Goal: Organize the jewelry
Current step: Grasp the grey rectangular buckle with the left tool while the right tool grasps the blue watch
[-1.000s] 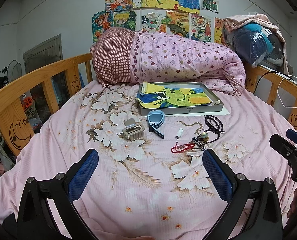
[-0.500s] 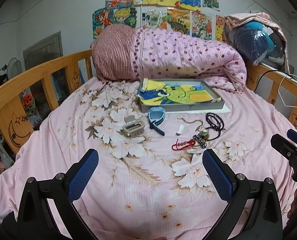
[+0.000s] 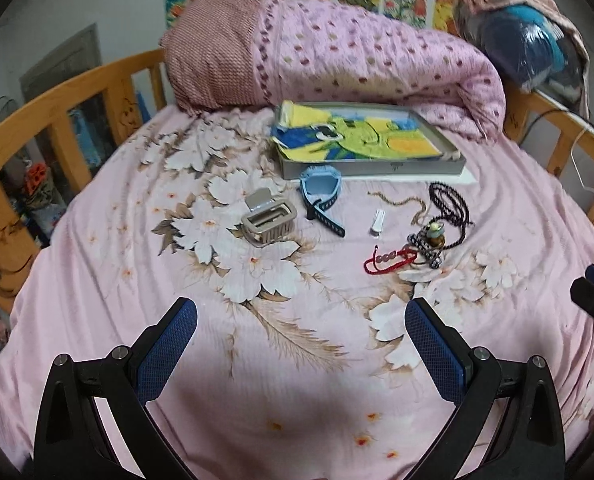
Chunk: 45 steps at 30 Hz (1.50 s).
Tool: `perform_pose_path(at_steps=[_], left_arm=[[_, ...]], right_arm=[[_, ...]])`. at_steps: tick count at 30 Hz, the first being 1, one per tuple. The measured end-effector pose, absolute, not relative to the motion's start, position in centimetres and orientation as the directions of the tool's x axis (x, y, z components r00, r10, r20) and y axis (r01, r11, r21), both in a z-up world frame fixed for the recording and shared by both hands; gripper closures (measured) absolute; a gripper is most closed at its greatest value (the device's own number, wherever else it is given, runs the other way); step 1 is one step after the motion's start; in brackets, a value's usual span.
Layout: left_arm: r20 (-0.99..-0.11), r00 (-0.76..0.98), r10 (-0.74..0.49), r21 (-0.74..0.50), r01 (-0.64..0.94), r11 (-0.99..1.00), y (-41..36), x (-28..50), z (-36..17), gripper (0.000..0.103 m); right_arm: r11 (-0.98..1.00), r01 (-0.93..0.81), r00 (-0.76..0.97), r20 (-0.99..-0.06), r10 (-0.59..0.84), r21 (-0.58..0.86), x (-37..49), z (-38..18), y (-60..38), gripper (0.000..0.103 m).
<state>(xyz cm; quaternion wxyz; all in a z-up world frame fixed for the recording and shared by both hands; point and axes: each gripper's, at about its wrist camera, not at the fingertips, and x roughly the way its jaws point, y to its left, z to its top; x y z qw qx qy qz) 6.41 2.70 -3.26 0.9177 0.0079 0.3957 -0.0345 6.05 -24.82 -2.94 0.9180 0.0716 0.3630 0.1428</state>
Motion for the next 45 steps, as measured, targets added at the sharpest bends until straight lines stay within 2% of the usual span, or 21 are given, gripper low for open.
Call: perform_pose_path(at_steps=[6,15,21,23,26,35,40,43,45], left_arm=[[-0.765,0.639,-0.079,-0.011,0.111,0.994,3.9,9.0,-5.9,0.001],[-0.797,0.602,-0.042,-0.024,0.038,0.999,7.3,12.0,-8.0,0.001],[-0.782,0.623,-0.007,0.031,0.05,0.998,9.1,14.2,-8.7,0.001],[-0.775,0.632,-0.011,0.032,0.056,0.998,9.6,14.9,-8.9,0.001],[-0.767,0.641,-0.029,0.017,0.066,0.998,10.2,16.0,-9.0,0.001],[-0.746,0.658,-0.098,0.025,0.174,0.984,9.8,19.4,-9.7,0.002],[-0.753,0.644,-0.134,-0.01,0.193,0.981,10.0,21.1,-10.5,0.021],[-0.751,0.64,-0.159,-0.032,0.206,0.978,10.0,21.5,-10.6,0.03],[-0.749,0.639,-0.175,-0.036,0.224,0.974,9.8,21.6,-10.6,0.031]], right_arm=[[0.932,-0.282,0.647,-0.673,0.359,0.226,9.5,-3.7,-25.1,0.0],[0.876,-0.44,0.575,-0.688,0.443,0.196,14.2,-6.5,-21.5,0.0],[0.851,-0.47,0.527,-0.699,0.484,0.235,18.8,-8.5,-18.8,0.021],[0.84,-0.478,0.508,-0.7,0.502,0.255,20.4,-8.8,-17.7,0.032],[0.822,-0.493,0.475,-0.704,0.528,0.284,22.6,-8.9,-16.2,0.042],[0.79,-0.504,0.39,-0.724,0.569,0.35,28.4,-9.9,-12.2,0.043],[0.784,-0.498,0.356,-0.737,0.574,0.371,30.8,-10.7,-10.3,0.043],[0.78,-0.487,0.338,-0.738,0.584,0.393,32.0,-11.2,-9.7,0.045],[0.777,-0.485,0.325,-0.743,0.585,0.401,32.6,-11.6,-9.3,0.048]])
